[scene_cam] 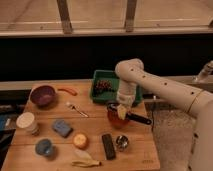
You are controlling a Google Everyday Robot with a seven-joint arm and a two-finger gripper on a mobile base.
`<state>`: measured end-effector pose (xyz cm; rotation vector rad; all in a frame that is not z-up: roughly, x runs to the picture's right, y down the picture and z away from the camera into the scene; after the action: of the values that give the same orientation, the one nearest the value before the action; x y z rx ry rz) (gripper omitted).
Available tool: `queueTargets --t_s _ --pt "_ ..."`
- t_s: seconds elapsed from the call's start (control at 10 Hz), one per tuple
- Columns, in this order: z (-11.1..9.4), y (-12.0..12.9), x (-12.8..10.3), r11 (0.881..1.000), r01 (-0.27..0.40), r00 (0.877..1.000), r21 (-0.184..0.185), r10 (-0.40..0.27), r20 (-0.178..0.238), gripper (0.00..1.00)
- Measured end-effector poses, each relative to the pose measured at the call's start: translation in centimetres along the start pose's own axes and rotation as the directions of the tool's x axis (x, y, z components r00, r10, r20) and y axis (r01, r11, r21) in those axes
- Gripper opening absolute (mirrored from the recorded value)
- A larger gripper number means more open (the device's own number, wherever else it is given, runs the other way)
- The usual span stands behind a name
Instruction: Wipe red bowl with brush
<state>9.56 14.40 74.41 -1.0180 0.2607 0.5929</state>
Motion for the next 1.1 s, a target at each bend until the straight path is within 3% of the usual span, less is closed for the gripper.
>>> queueTargets --t_s 0.2,0.7,0.9,1.1 --pt "1.7 0.1 0.6 0.999 -0.030 0.999 -0.014 0.030 -0.026 0.00" --pt "1.8 0.1 0.4 0.999 -0.032 0.999 -0.013 0.032 -0.029 0.00" --pt "1.5 -0.2 0.9 0.999 -0.050 0.999 -0.020 0.049 -0.018 0.00" --pt "1.6 -0.7 3.0 0.995 -0.090 0.996 -0.040 0.090 0.011 0.00"
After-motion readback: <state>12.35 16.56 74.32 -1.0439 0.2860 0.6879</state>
